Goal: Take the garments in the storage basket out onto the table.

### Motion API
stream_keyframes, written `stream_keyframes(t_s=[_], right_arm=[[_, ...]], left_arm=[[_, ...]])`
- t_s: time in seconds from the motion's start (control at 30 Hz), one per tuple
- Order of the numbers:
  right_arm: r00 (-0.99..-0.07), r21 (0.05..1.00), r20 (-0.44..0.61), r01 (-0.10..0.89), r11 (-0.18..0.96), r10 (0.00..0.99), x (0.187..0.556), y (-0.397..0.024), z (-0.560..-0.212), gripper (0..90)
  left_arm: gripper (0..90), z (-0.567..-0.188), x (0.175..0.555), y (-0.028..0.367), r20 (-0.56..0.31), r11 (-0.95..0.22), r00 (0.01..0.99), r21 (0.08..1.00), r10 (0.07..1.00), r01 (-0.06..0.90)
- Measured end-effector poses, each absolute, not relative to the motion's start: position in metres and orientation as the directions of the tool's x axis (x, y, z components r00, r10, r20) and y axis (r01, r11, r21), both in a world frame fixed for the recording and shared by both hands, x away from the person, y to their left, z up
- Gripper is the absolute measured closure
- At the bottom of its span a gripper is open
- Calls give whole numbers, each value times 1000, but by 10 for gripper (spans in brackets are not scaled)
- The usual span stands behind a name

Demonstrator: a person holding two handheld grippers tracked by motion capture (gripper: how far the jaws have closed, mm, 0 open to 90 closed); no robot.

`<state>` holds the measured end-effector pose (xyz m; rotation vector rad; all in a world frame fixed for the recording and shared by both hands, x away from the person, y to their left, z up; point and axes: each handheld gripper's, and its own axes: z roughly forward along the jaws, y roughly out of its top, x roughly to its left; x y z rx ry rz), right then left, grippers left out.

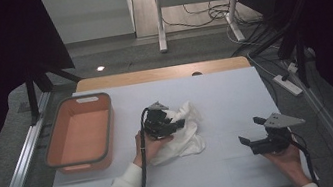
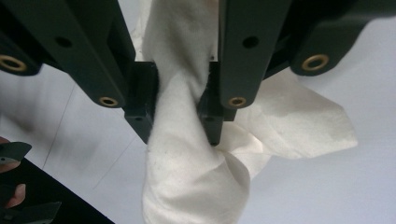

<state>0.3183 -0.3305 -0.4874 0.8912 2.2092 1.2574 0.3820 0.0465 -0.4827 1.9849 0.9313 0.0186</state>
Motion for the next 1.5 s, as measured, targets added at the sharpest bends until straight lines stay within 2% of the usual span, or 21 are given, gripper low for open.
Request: stream_keyframes(t_s=[0.07, 0.13, 0.17, 0.27, 0.3, 0.4, 0.67, 1.03, 1.5], right_arm=[[-693, 871, -62, 314, 378, 718, 318, -330, -487, 78], [-693, 871, -63, 313, 378, 718, 318, -330, -487, 77], [-693, 871, -63, 313, 378, 718, 318, -330, -487, 77], [-694, 871, -63, 313, 379, 717, 318, -330, -487, 77], [-694, 871, -63, 313, 379, 717, 318, -330, -487, 77], [-694, 871, -62, 313, 378, 717, 318, -330, -487, 77], [-694, 871, -63, 312, 379, 718, 318, -330, -487, 77], [-698, 871, -61, 312, 380, 714, 318, -329, -488, 77], [-699, 867, -58, 319, 383, 713, 319, -327, -490, 77]], left_arm=[[681, -483, 382, 46, -331, -302, 718, 742, 612, 599], [605, -482, 382, 45, -330, -301, 718, 742, 613, 599], [541, -482, 381, 45, -328, -300, 716, 743, 616, 598], [275, -478, 380, 48, -324, -286, 713, 754, 622, 591], [275, -477, 380, 49, -321, -279, 712, 760, 624, 587], [201, -473, 379, 52, -303, -272, 709, 772, 636, 574], [201, -459, 374, 56, -259, -284, 728, 798, 635, 532], [197, -444, 366, 68, -247, -269, 736, 820, 630, 506], [220, -431, 344, 99, -205, -276, 732, 834, 649, 478]])
